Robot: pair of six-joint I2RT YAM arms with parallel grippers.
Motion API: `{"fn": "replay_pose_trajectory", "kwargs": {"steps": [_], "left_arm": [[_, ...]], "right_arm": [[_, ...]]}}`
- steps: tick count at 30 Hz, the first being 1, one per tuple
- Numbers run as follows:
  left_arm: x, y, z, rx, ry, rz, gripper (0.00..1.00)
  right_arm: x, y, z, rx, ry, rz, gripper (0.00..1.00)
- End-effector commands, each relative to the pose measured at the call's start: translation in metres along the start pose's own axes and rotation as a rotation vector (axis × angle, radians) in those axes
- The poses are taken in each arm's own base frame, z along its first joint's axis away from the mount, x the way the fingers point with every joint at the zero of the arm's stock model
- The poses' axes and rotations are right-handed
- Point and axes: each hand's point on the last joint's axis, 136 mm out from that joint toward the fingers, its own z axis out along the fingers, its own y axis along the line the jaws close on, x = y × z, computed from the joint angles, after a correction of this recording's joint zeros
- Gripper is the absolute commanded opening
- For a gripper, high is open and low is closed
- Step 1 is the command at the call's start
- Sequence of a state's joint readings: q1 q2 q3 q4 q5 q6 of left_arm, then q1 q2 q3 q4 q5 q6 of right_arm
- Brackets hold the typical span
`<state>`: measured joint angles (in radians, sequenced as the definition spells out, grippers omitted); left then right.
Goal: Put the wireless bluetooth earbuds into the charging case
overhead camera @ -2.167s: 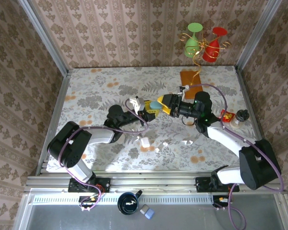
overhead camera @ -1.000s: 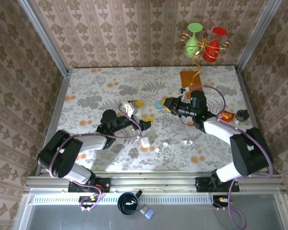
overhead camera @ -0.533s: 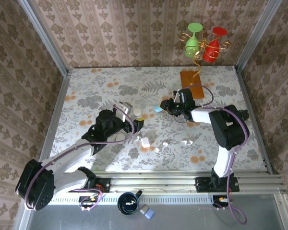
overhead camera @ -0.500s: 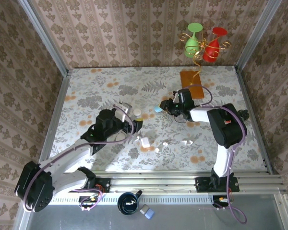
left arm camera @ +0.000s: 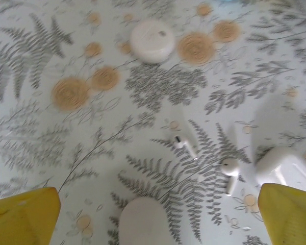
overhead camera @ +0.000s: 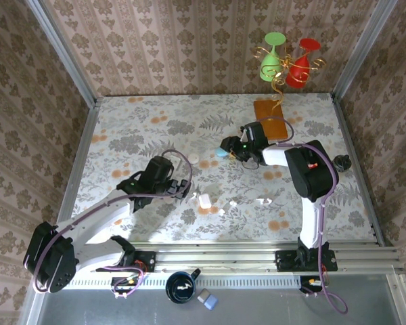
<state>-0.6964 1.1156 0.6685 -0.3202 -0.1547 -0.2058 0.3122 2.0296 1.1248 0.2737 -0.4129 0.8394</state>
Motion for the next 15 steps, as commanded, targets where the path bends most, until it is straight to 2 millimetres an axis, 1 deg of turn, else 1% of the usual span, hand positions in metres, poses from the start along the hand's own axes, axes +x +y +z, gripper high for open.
{"fn": "replay_pose_trajectory", "kwargs": {"steps": [1,3,7,10,12,15], "left_arm": [[0.011,0.031,-0.003,-0.162,0.033,-0.107,1.00],[0.018,0.033,-0.001,-0.158,0.067,-0.131,1.00],[0.031,0.032,0.000,-0.156,0.142,-0.126,1.00],[0.045,0.029,0.000,-0.146,0.224,-0.113,1.00],[0.052,0.029,0.000,-0.153,0.275,-0.117,1.00],[0.057,0.018,0.008,-0.099,0.311,-0.107,0.96]], "right_arm": [[-0.006,-0.009,-0.014,0.096,-0.026,-0.041,0.62],[-0.009,-0.005,-0.024,0.106,-0.041,-0.061,0.68],[-0.006,0.013,-0.048,0.078,-0.044,-0.130,0.75],[0.003,0.027,-0.067,0.055,-0.046,-0.193,0.76],[0.010,0.033,-0.078,0.050,-0.046,-0.224,0.77],[0.019,0.037,-0.092,0.051,-0.049,-0.250,0.77]]}}
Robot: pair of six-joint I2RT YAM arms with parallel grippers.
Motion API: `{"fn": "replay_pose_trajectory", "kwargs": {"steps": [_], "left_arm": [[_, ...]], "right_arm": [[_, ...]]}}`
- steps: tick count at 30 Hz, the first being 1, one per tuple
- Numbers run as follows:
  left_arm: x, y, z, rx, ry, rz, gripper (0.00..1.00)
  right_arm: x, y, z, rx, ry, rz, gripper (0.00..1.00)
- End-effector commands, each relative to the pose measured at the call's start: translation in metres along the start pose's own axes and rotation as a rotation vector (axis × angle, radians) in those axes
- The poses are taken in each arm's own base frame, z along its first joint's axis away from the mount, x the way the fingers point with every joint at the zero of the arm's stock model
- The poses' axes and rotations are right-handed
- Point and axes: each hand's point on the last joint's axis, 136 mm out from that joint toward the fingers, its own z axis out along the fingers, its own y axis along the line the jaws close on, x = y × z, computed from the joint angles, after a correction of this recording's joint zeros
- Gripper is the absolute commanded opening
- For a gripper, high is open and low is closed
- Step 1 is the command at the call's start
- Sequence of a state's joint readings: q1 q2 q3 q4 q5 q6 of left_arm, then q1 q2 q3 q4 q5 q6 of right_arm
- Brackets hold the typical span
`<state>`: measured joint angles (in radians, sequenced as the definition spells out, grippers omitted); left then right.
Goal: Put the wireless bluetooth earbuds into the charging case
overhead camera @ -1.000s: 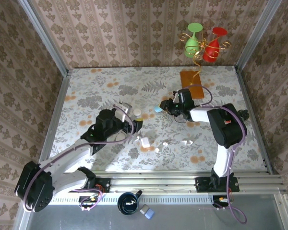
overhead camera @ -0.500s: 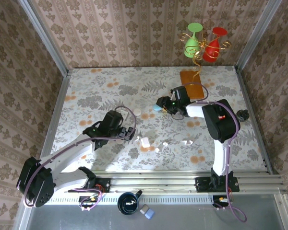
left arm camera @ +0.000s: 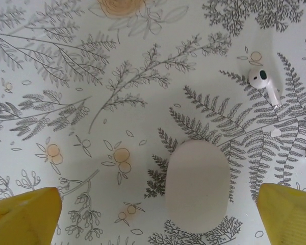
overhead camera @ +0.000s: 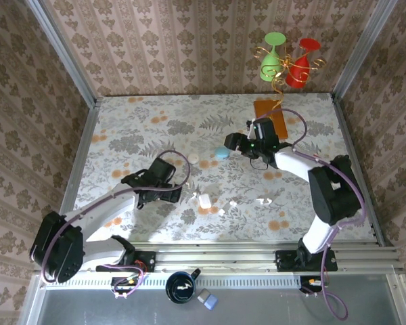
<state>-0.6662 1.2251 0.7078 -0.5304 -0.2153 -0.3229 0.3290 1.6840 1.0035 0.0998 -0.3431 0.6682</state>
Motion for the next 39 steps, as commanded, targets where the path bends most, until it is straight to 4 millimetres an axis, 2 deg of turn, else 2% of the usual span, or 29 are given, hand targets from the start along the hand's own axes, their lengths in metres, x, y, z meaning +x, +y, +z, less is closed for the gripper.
{"fn": "replay_pose_trajectory", "kwargs": {"steps": [1,6,10,12,21,25,29,34,39], "left_arm": [[0.007,-0.013,0.001,0.065,0.068,0.002,0.94],[0.012,-0.034,0.013,0.130,0.144,0.026,0.87],[0.021,-0.034,0.026,0.092,0.213,0.028,0.81],[0.022,-0.032,0.031,0.068,0.231,0.021,0.75],[0.030,-0.029,0.038,0.038,0.263,-0.009,0.63],[0.034,-0.032,0.041,0.054,0.284,-0.039,0.51],[0.026,-0.034,0.037,0.066,0.252,-0.036,0.38],[0.006,-0.031,0.023,0.060,0.165,0.001,0.36],[-0.020,-0.028,0.006,0.073,0.013,0.034,0.30]], "right_arm": [[0.017,-0.002,-0.013,0.035,0.021,-0.056,0.77],[0.025,-0.002,-0.021,0.052,0.020,-0.094,0.77],[0.025,0.002,-0.021,0.056,0.020,-0.105,0.77],[0.024,0.002,-0.021,0.056,0.018,-0.103,0.77],[0.025,0.001,-0.017,0.057,0.028,-0.088,0.77],[0.025,0.008,-0.022,0.040,0.034,-0.083,0.77],[0.023,0.018,-0.035,0.025,0.024,-0.098,0.77],[0.023,0.029,-0.053,-0.002,0.010,-0.103,0.77],[0.030,0.043,-0.077,-0.042,0.027,-0.131,0.76]]}}
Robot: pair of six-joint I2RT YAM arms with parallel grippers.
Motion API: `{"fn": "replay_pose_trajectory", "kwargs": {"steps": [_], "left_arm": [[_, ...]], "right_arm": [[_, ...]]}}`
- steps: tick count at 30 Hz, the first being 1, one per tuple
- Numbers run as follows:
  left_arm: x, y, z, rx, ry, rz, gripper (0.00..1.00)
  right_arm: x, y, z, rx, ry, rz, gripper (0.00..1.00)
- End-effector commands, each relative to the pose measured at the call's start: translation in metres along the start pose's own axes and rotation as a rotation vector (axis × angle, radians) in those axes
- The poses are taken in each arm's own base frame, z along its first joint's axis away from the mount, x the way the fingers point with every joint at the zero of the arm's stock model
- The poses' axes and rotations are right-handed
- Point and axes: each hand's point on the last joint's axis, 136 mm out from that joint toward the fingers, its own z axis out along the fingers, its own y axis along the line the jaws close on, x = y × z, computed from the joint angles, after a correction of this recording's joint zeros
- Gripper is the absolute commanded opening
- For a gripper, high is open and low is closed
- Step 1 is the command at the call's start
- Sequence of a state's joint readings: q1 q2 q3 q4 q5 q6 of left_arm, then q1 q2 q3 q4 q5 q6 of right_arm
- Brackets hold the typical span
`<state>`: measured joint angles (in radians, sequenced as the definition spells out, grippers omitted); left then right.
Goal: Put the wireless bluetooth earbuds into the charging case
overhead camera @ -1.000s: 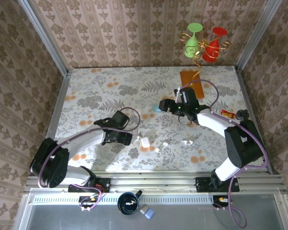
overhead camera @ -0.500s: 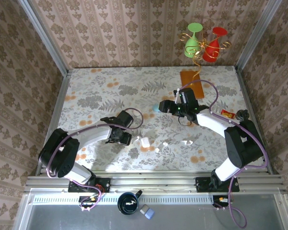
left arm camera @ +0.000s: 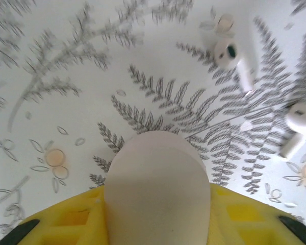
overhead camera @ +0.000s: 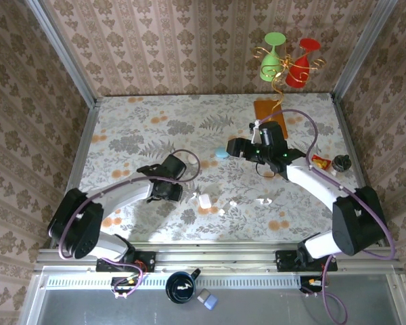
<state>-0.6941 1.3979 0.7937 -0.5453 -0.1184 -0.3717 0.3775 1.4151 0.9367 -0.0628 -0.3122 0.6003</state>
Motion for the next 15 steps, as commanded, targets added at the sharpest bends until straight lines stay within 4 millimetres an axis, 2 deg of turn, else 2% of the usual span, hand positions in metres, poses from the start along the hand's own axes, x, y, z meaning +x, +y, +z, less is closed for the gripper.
{"fn": "replay_pose_trajectory", "kwargs": {"steps": [1,8,11,15], "left_arm": [[-0.027,-0.002,-0.021,0.011,-0.148,0.061,0.29],[-0.061,-0.036,-0.062,0.205,-0.445,0.244,0.28],[-0.067,-0.052,-0.075,0.281,-0.517,0.344,0.26],[-0.069,-0.068,-0.082,0.342,-0.578,0.440,0.23]], "right_arm": [[0.018,0.009,-0.017,-0.024,0.060,-0.028,0.76],[0.040,0.033,-0.027,-0.113,0.154,-0.039,0.76],[0.046,0.044,-0.028,-0.156,0.182,-0.027,0.76],[0.055,0.057,-0.030,-0.215,0.221,-0.025,0.76]]}}
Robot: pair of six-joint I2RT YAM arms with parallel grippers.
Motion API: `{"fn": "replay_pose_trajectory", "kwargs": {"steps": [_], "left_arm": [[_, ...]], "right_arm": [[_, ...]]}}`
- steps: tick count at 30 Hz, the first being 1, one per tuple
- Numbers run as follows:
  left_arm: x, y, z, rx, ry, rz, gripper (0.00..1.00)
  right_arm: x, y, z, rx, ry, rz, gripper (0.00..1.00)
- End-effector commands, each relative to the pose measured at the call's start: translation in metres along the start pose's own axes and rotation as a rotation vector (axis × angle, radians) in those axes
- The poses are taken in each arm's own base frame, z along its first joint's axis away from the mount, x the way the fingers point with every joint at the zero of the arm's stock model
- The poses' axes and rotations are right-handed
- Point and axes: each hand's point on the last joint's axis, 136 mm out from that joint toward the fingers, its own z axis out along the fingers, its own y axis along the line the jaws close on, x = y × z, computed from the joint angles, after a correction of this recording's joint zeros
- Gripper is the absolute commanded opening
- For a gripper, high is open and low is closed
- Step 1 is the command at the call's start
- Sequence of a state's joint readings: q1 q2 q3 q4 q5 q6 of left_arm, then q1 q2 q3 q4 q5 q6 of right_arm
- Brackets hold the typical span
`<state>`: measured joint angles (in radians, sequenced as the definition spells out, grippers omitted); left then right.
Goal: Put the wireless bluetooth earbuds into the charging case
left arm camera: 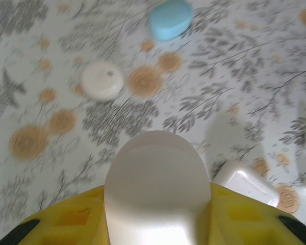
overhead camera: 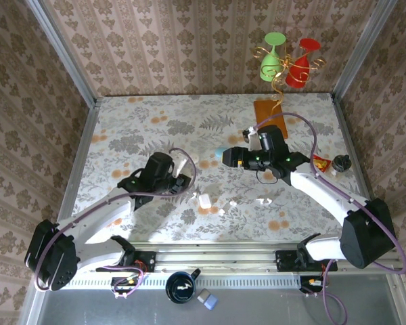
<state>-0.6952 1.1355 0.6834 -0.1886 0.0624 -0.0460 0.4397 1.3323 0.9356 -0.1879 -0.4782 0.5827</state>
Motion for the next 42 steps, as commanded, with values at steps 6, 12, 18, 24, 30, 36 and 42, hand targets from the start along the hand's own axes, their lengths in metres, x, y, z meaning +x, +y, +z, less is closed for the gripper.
{"fn": "replay_pose_trajectory", "kwargs": {"steps": [6,12,18,24,30,36,42], "left_arm": [[-0.027,-0.049,-0.004,0.230,-0.189,0.253,0.23],[-0.037,-0.067,-0.005,0.272,-0.255,0.361,0.23],[-0.047,-0.072,-0.004,0.278,-0.279,0.381,0.21],[-0.051,-0.079,-0.003,0.296,-0.295,0.398,0.21],[-0.053,-0.082,-0.004,0.304,-0.306,0.410,0.21],[-0.054,-0.081,-0.004,0.299,-0.319,0.401,0.24],[-0.061,-0.074,-0.012,0.257,-0.430,0.342,0.66]], "right_arm": [[0.028,0.032,0.003,-0.141,0.117,0.012,0.76],[0.037,0.052,0.014,-0.209,0.155,0.019,0.76],[0.051,0.050,0.029,-0.208,0.215,0.030,0.72],[0.060,0.048,0.039,-0.212,0.263,0.041,0.61],[0.063,0.043,0.046,-0.205,0.281,0.065,0.48],[0.064,0.043,0.042,-0.212,0.274,0.076,0.19],[0.045,0.053,0.023,-0.267,0.195,0.101,0.16]]}}
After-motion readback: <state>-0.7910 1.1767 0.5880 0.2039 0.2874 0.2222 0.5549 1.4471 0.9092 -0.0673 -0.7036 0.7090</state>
